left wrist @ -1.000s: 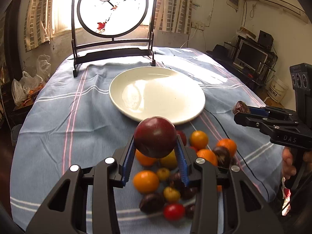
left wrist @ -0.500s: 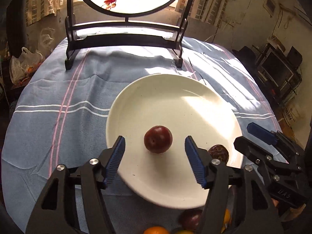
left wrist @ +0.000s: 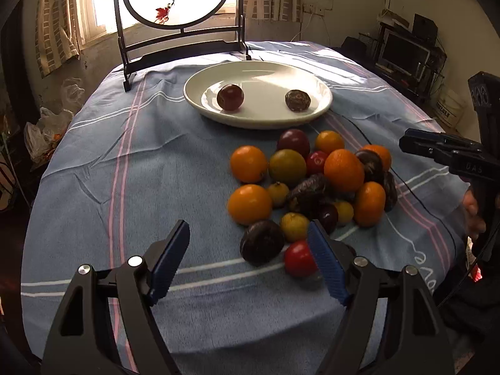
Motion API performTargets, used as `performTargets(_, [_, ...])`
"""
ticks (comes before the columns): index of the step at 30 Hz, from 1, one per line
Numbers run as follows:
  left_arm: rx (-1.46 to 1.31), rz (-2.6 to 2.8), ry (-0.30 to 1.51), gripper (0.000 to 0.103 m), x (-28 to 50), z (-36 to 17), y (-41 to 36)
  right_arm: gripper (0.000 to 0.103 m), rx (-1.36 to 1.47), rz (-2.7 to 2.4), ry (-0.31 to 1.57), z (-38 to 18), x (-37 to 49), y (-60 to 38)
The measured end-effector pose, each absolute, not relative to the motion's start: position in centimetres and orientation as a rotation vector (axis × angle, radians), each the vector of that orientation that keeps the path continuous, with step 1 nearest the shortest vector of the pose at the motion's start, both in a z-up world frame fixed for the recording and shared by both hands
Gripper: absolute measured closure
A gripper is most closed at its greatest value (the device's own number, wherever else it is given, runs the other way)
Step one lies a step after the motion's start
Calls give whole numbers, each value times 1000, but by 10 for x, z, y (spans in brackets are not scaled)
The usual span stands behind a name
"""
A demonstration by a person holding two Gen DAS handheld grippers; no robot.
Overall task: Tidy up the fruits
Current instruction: 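Grasp a dark purple passion fruit with the left tool while the right tool grasps a brown passion fruit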
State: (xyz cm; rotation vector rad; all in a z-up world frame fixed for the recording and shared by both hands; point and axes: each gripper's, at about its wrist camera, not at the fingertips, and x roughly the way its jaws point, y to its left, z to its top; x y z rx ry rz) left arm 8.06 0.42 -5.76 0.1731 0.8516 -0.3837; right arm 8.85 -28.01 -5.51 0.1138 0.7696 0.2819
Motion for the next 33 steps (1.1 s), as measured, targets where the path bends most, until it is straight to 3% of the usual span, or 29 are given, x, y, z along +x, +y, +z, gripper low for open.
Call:
performTargets(3, [150, -369, 853, 30, 72, -66, 12, 40, 136, 276, 767, -61, 71, -283])
performTargets(5, [99, -371, 870, 46, 76, -68, 19, 40, 133, 282, 778, -65, 65, -281])
performTargets(7, [56, -374, 886, 54, 82, -71, 23, 40, 124, 279, 787, -68, 60, -279])
performTargets(21, [45, -429, 899, 55, 89, -90, 0, 40, 126, 301, 789, -71, 51, -276])
performTargets(22, [37, -430, 886, 59, 88, -90, 2, 40, 123, 302, 794, -72, 52, -275])
performTargets(23, [35, -427, 881, 73, 88, -91, 2, 40, 116, 307, 801, -73, 52, -274])
performTargets(27, [-24, -439, 870, 72, 83, -86, 9, 48, 73, 332, 815, -78, 50, -266])
performTargets(33, [30, -420, 782, 72, 57, -65, 7, 49, -10, 366, 817, -79, 54, -244])
